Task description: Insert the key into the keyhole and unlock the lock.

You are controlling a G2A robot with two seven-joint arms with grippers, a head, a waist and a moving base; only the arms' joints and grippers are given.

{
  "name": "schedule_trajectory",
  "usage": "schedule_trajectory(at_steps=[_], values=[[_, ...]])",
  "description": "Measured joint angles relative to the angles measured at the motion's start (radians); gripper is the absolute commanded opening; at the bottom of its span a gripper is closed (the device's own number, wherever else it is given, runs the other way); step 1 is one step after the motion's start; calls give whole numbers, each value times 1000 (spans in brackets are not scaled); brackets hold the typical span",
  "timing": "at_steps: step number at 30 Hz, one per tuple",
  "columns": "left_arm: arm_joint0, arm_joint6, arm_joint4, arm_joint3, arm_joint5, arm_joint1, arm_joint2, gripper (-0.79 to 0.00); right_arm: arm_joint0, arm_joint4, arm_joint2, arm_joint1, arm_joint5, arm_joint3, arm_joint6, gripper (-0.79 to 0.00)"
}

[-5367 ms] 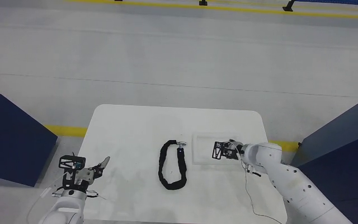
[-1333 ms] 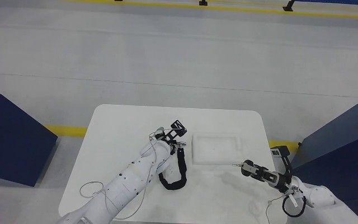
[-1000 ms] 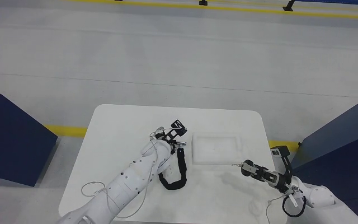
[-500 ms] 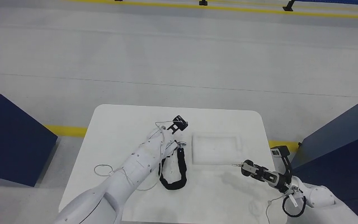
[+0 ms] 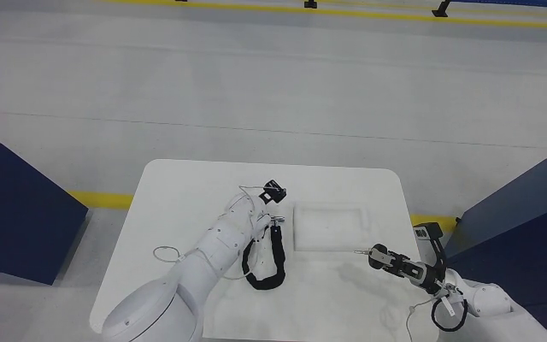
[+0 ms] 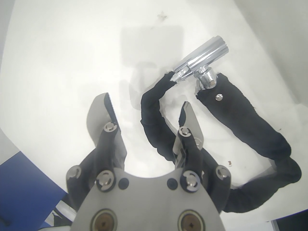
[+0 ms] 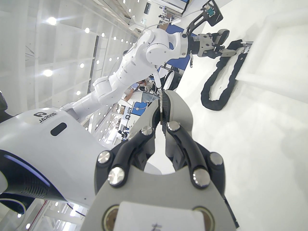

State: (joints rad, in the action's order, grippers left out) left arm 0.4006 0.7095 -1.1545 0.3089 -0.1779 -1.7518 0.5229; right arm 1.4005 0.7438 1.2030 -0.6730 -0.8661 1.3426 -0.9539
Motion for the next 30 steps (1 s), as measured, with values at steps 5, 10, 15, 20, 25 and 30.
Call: schedule_trajectory(at_steps=[5,10,15,20,25,30], values=[[-9,-13,7,-44,-29,-17,2,-502,0,0,0,0,0,0,0,-785],[-15,2,8,-71,-78,-30,1,-560,0,0,0,0,0,0,0,-785],[-20,8,14,-89,-109,-39,4,-588,0,0,0,0,0,0,0,-785],[-25,-13,13,-99,-103,-45,7,-554,0,0,0,0,0,0,0,-785],[-23,-40,6,-99,-69,-52,8,-551,0,0,0,0,0,0,0,-785],[-21,-26,-5,-105,-57,-62,4,-560,0,0,0,0,0,0,0,-785]])
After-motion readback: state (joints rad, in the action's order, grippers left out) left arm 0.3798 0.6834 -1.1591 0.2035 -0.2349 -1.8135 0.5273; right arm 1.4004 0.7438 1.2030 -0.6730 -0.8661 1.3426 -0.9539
